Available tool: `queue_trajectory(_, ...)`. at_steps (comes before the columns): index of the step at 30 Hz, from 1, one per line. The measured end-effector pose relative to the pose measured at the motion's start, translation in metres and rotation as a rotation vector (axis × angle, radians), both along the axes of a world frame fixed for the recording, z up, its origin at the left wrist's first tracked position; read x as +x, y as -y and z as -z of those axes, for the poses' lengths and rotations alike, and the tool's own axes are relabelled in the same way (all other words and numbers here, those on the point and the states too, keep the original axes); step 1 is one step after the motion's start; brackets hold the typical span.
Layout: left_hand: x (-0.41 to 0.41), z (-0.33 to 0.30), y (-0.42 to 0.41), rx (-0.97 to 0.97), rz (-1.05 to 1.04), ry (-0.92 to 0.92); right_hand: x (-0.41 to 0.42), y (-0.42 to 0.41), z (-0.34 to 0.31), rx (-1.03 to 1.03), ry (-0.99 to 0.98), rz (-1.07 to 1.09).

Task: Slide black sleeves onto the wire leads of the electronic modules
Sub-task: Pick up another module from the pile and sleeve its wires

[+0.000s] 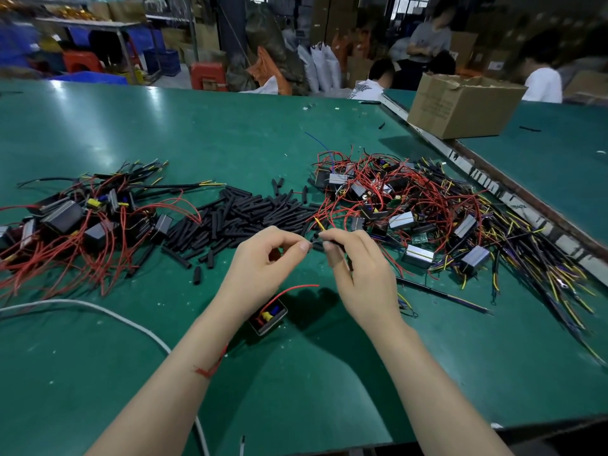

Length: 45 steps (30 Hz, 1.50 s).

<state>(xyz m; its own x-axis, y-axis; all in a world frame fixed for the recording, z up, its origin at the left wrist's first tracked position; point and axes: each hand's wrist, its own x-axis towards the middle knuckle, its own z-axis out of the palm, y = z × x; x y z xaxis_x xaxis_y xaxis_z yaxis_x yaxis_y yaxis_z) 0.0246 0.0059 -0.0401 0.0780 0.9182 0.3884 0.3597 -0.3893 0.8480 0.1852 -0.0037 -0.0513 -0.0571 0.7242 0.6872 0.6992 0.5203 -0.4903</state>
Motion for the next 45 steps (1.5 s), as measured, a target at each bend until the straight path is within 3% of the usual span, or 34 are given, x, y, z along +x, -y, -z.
queue_trajectory(8,0.003,0.004,0.0,0.219,-0.139,-0.238,-0.005,-0.004,0.003,0.094,0.185,0.099)
queue_trajectory(17,0.004,0.008,0.003,0.368,-0.203,-0.349,-0.014,-0.002,0.011,-0.17,0.216,0.17)
queue_trajectory(21,0.006,0.008,0.007,0.429,-0.144,-0.369,-0.013,-0.002,0.01,-0.146,0.185,0.225)
queue_trajectory(28,0.01,0.009,0.008,0.375,-0.141,-0.347,-0.009,0.002,0.001,0.054,0.208,0.287)
queue_trajectory(38,0.001,0.013,0.004,0.216,-0.141,-0.375,-0.011,0.003,0.011,-0.062,0.311,0.075)
queue_trajectory(45,0.002,0.013,0.002,0.114,-0.139,-0.393,-0.011,0.002,0.009,-0.016,0.224,0.204)
